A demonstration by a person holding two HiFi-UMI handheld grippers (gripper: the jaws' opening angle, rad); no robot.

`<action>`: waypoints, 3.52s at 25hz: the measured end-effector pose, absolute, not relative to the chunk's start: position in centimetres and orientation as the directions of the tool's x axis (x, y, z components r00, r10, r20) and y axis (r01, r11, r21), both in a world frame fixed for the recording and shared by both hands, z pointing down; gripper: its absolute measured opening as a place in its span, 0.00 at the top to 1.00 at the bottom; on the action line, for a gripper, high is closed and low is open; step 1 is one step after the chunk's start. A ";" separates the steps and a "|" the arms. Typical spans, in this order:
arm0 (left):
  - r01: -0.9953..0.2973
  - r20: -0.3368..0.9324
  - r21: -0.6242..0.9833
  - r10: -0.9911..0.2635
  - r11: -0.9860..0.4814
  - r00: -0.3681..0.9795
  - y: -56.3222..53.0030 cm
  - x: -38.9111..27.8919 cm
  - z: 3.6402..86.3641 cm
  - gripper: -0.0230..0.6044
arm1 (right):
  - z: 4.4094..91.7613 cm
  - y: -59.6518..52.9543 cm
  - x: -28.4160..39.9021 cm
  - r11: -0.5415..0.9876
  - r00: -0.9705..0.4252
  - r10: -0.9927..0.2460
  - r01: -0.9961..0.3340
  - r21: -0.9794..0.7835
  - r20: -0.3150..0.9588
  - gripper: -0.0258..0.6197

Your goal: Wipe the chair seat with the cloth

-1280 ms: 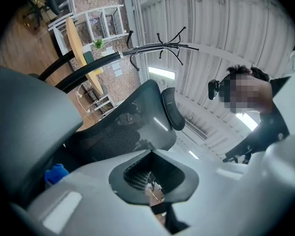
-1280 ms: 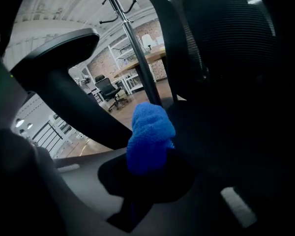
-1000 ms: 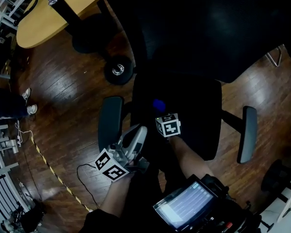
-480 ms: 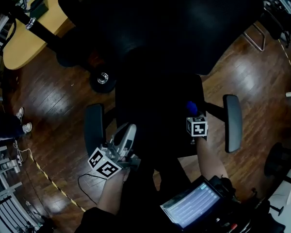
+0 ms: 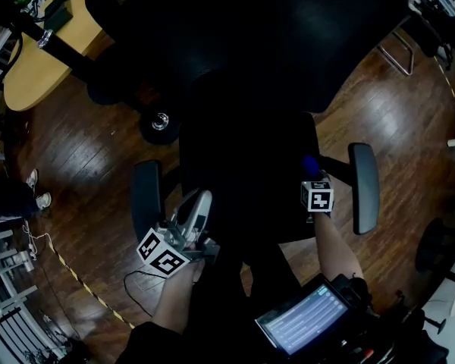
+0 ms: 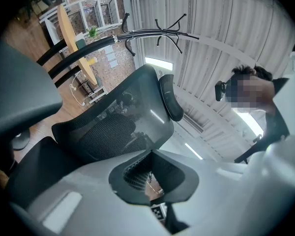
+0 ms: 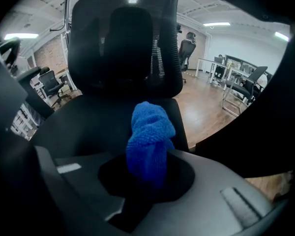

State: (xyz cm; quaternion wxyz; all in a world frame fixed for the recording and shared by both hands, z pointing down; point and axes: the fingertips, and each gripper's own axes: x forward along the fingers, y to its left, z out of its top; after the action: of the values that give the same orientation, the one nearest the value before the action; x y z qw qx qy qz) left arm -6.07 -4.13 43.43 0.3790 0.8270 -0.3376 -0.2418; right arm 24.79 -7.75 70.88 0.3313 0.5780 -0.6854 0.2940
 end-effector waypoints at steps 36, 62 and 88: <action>-0.380 -0.149 0.791 -0.753 -0.480 0.640 -3.1 -7.9 44.3 0.98 | 73.0 -3.5 4.2 0.360 -0.412 -0.479 -0.898 -0.254 0.775 0.89; -0.394 -0.145 0.781 -0.755 -0.484 0.640 -3.6 -6.8 43.9 0.98 | 71.0 -2.9 15.7 0.185 -0.290 -0.564 -0.957 -0.224 0.773 0.89; -0.399 -0.156 0.778 -0.763 -0.486 0.627 -3.3 -9.0 43.8 0.98 | 73.1 3.6 -4.9 0.432 -0.558 -0.323 -0.806 -0.406 0.764 0.89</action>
State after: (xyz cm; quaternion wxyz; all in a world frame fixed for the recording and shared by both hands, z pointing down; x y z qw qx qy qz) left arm -8.97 -3.29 43.80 0.3645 0.8250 -0.3522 -0.2500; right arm -4.89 3.56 73.12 0.3049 0.3576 -0.7892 0.3953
